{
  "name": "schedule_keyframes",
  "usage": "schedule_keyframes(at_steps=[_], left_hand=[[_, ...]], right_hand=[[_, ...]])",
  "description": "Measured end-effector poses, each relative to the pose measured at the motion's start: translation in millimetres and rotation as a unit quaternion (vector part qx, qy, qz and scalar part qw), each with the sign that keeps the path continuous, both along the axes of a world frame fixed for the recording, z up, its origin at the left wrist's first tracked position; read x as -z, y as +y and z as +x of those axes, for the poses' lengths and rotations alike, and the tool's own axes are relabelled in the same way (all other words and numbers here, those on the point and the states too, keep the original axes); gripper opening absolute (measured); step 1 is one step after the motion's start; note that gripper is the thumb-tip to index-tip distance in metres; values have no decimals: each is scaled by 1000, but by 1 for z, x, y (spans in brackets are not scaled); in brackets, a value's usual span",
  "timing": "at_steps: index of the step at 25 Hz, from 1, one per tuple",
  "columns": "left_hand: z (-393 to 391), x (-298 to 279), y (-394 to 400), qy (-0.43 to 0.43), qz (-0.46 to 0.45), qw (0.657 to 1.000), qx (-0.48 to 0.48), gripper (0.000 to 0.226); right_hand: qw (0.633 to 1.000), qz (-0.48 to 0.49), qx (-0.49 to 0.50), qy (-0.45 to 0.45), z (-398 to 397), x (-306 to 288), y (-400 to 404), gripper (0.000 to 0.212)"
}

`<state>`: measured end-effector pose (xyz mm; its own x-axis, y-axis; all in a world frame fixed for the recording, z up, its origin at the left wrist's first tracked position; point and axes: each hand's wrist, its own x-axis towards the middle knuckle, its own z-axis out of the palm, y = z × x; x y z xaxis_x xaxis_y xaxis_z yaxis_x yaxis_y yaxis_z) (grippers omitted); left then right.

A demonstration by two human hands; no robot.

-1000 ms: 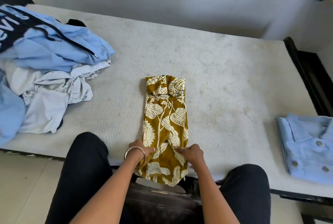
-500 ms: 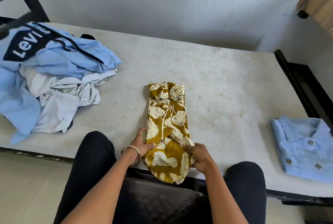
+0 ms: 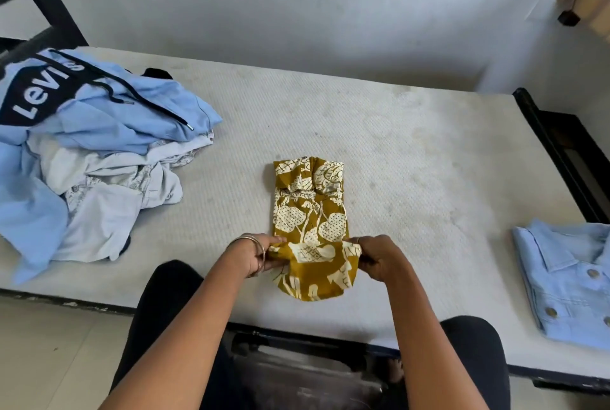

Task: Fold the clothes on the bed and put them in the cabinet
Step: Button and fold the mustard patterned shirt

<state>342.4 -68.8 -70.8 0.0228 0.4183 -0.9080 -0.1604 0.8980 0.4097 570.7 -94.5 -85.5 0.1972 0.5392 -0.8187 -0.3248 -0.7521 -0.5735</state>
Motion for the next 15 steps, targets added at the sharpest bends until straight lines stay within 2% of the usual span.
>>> schedule_keyframes(at_steps=[3, 4, 5, 6, 7, 8, 9, 10, 12, 13, 15], left_hand=[[8, -9, 66, -115, 5, 974, -196, 14], [10, -7, 90, -128, 31, 958, -254, 14], [11, 1, 113, -119, 62, 945, -298, 23], [12, 8, 128, -99, 89, 938, -321, 32], [12, 20, 140, -80, 102, 934, -334, 34], [13, 32, 148, -48, 99, 936, -334, 28], [13, 47, 152, 18, 105, 945, -308, 21], [14, 60, 151, 111, 127, 956, -241, 19], [16, 88, 149, 267, 194, 942, -64, 28], [17, 97, 148, 299, 224, 928, 4, 37], [19, 105, 152, 325, 302, 892, 92, 48]], right_hand=[[987, 55, 100, 109, 5, -15, 68, 18], [974, 81, 159, 142, 8, -13, 92, 22], [961, 96, 204, 163, 9, -10, 114, 24], [966, 89, 207, 128, 10, -1, 128, 30], [981, 64, 175, 48, 10, 13, 139, 34], [988, 32, 129, -72, 9, 30, 147, 39], [978, 22, 92, -185, 7, 44, 149, 38], [960, 44, 54, -272, 4, 59, 149, 35], [914, 127, -25, -385, -1, 81, 146, 23], [883, 169, -66, -432, -2, 87, 145, 22], [825, 223, -165, -492, -3, 91, 149, 33]])
